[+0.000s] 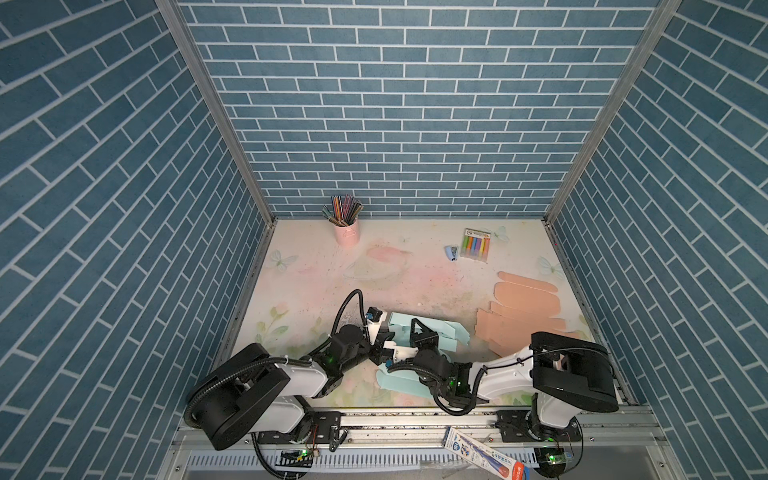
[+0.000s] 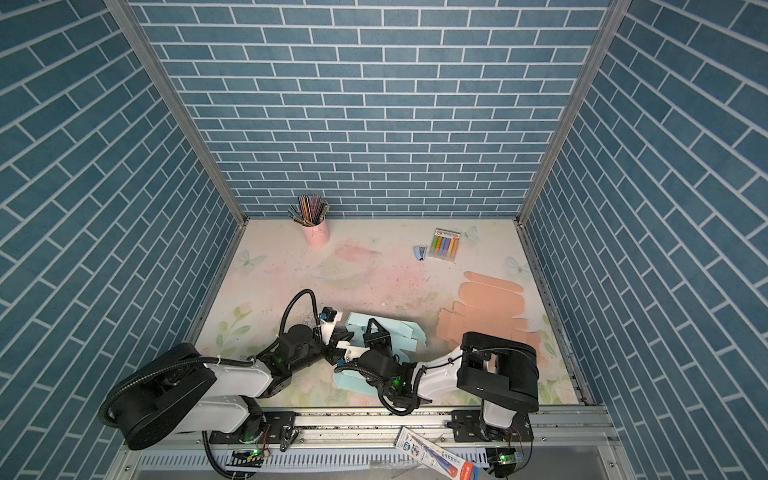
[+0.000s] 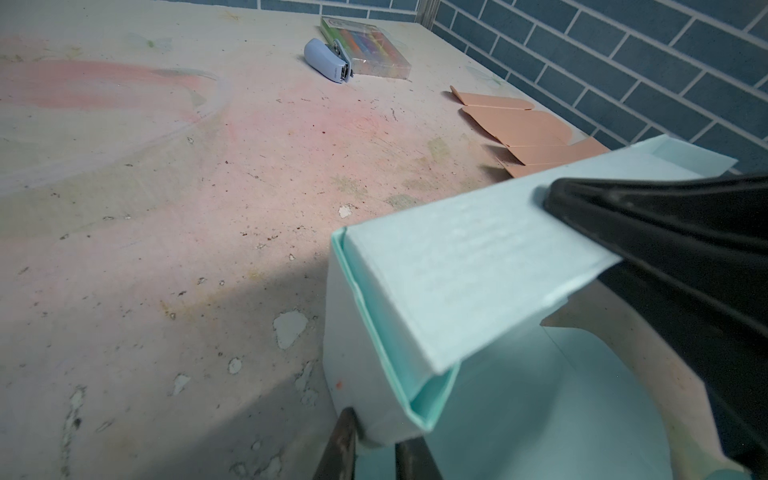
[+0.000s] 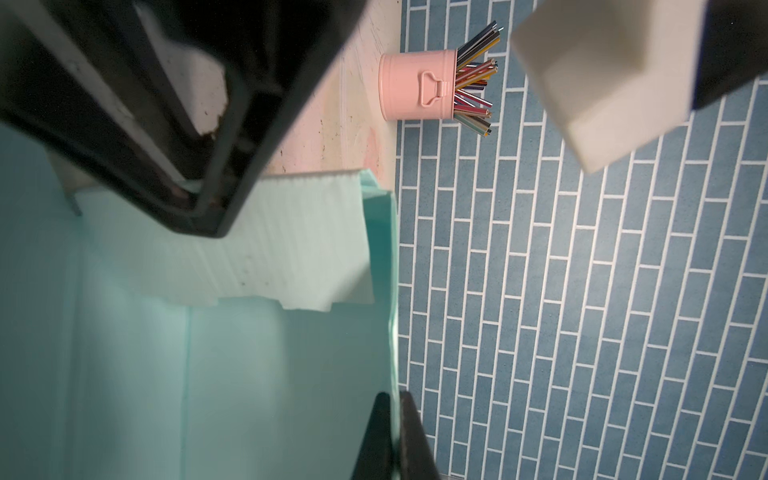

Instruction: Fold the paper box

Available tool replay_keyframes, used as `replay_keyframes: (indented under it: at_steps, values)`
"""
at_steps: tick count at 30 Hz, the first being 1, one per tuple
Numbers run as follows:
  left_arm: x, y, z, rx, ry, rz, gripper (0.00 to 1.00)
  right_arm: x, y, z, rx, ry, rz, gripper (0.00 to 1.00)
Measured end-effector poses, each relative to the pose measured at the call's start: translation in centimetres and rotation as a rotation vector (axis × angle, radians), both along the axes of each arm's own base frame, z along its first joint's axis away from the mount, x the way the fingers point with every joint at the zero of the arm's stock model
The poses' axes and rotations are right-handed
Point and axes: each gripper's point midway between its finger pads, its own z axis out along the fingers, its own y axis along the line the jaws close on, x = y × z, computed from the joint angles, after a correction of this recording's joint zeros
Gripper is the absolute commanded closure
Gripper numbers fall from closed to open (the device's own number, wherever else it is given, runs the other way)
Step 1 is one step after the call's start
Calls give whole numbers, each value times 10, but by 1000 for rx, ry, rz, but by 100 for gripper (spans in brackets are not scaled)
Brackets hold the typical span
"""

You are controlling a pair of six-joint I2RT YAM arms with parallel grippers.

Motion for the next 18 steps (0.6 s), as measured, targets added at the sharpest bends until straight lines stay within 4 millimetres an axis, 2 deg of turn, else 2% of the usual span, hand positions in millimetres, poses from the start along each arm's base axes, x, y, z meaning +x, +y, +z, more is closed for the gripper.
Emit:
replay_keyframes:
  at_steps: [3, 8, 12, 18]
  values:
    - [1, 1, 0, 9, -9, 5, 74, -1, -1, -2, 3, 8, -2, 100]
    - [4, 2, -1, 24, -27, 22, 73, -2, -1, -4, 6, 18, -3, 100]
    - [6, 3, -3, 39, -39, 33, 62, -3, -1, -4, 7, 19, -4, 100]
    - [11, 1, -5, 58, -54, 37, 63, -5, 1, -4, 10, 22, 7, 100]
